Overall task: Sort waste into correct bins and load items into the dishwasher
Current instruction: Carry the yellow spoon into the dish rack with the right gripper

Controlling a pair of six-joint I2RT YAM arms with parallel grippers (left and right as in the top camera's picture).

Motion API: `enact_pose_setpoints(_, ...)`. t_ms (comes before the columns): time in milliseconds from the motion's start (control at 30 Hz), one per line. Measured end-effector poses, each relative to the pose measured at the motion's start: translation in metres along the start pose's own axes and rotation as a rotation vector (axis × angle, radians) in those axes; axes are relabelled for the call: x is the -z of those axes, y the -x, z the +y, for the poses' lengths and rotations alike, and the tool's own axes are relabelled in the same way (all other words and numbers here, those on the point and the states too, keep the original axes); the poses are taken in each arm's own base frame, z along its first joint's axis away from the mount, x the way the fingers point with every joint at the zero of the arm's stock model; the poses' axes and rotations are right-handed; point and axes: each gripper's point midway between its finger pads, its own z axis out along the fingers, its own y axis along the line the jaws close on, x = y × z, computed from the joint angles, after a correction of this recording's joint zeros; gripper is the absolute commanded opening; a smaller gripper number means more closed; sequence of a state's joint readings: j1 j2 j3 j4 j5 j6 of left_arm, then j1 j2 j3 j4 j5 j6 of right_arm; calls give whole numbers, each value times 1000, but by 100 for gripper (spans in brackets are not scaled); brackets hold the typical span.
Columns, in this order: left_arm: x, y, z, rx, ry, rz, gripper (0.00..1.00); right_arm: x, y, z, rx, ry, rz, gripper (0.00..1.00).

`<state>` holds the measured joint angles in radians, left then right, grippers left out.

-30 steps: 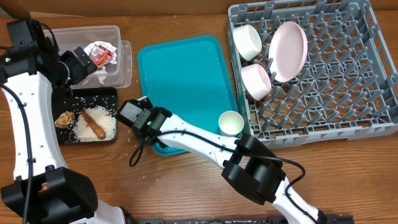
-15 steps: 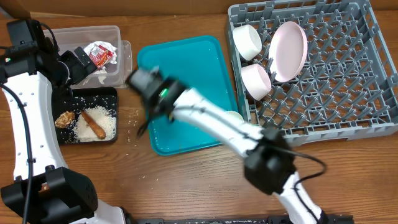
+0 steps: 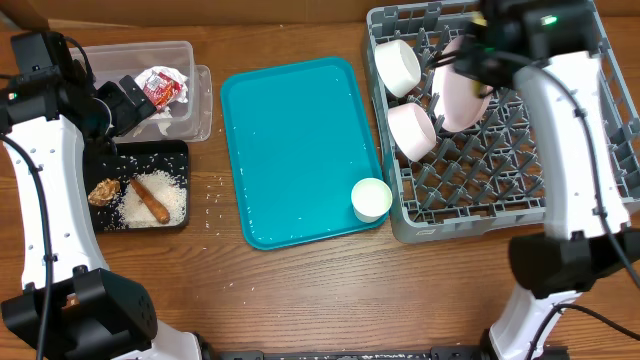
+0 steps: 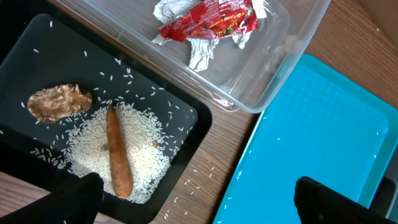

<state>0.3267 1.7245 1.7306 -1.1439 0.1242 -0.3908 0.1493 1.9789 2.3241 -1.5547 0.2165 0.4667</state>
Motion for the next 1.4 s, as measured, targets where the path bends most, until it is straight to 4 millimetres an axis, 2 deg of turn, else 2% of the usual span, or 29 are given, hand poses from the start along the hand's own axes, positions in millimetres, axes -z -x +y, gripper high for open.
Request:
enact_pose_setpoints(100,0,0,0,0,0,0,100,-21,-7,-48,-83,-97,104,4)
enact_pose_setpoints(167,0,0,0,0,0,0,100,-32,-16,-73,-125,-143,171,4)
enact_pose_setpoints(300,0,0,0,0,0,0,100,-52,-34,-95,-178,-174,274,4)
enact_pose_setpoints(433,0,0,0,0,0,0,100,-77,-55,-94,-193,-160,356,4)
enact_pose_setpoints(633,0,6,-3,-3,-10,-25,100,-106,-90,-57,-275,-6,495,4)
enact_pose_setpoints(767,0,7,-3,-4,-11,-27,100,-107,-102,-36,-390,-5,531,4)
enact_pose_setpoints(967,0,10,-4,-5,-17,-40,100,-103,-116,-30,-630,-175,497,4)
enact_pose_setpoints(1067,0,10,-4,-6,-17,-42,100,-99,-122,-35,-750,-268,477,4)
enact_pose_setpoints(1167,0,10,-4,-6,-17,-42,100,-96,-124,-50,-832,-358,439,4)
enact_pose_setpoints(1233,0,10,-4,-6,-17,-42,100,-96,-120,-63,-883,-415,399,4)
enact_pose_setpoints(1400,0,13,-5,-7,-21,-52,100,-98,-112,-76,-915,-458,326,4)
